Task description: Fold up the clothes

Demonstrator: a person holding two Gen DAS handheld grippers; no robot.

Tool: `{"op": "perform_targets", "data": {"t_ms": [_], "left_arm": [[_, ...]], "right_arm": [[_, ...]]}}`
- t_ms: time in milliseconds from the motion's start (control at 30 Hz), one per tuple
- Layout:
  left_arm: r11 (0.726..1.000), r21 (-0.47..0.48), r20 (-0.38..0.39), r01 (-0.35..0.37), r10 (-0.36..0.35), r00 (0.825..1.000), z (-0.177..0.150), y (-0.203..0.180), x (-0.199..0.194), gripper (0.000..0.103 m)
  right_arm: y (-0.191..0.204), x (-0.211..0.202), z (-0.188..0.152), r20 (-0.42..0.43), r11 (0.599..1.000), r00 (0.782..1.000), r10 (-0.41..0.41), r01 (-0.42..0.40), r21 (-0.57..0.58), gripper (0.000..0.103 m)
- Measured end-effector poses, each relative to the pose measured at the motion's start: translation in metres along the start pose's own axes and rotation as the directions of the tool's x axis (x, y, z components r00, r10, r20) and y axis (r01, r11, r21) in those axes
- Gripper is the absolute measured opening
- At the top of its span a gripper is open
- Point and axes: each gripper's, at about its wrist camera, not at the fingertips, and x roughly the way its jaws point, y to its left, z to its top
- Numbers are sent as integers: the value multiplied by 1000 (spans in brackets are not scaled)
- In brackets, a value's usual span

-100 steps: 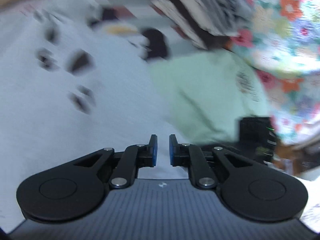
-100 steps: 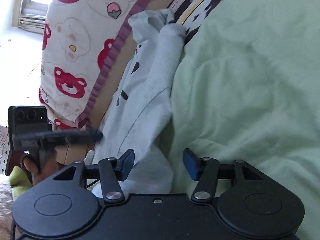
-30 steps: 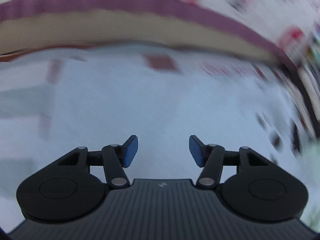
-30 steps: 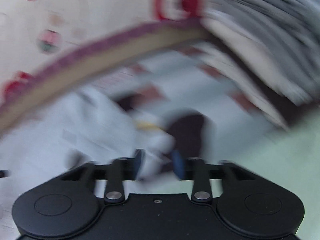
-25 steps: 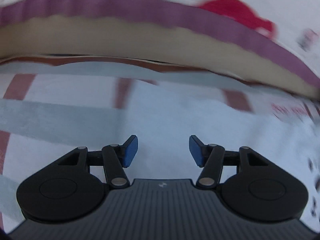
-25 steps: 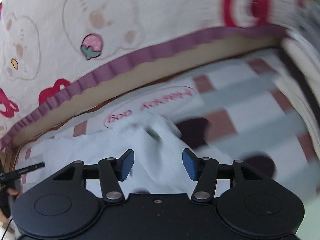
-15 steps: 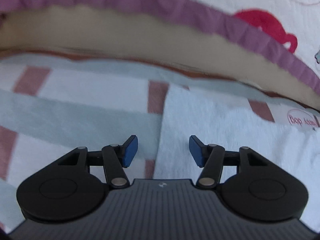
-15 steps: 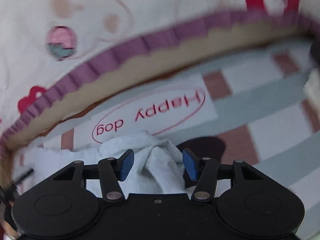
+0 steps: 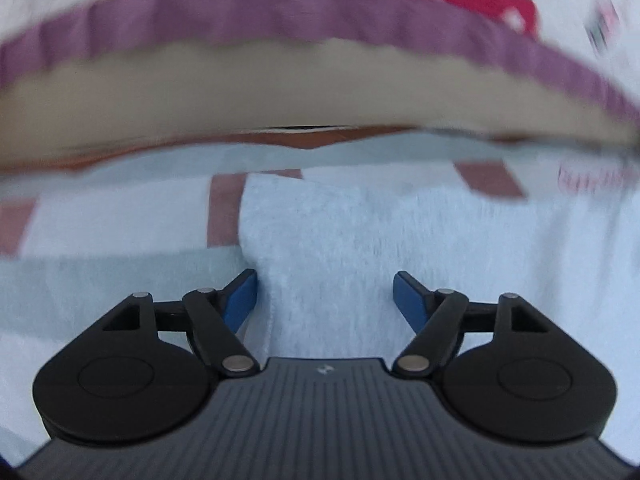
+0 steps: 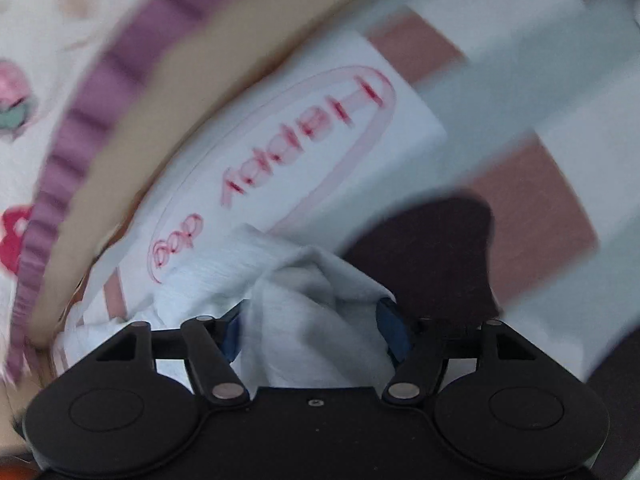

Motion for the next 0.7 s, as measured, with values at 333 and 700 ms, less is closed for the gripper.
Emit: {"op": "perform_targets", "data": {"t_ms": [333, 700], "left_arm": [[986, -152, 146, -63, 85, 986, 5, 21, -75, 3], [967, -239, -28, -90, 86, 996, -31, 31, -78, 3]], "right_arm": [[94, -75, -90, 385, 814, 923, 2, 223, -537, 13], [57, -47, -215, -169, 788, 981, 92, -176, -590, 24]]}}
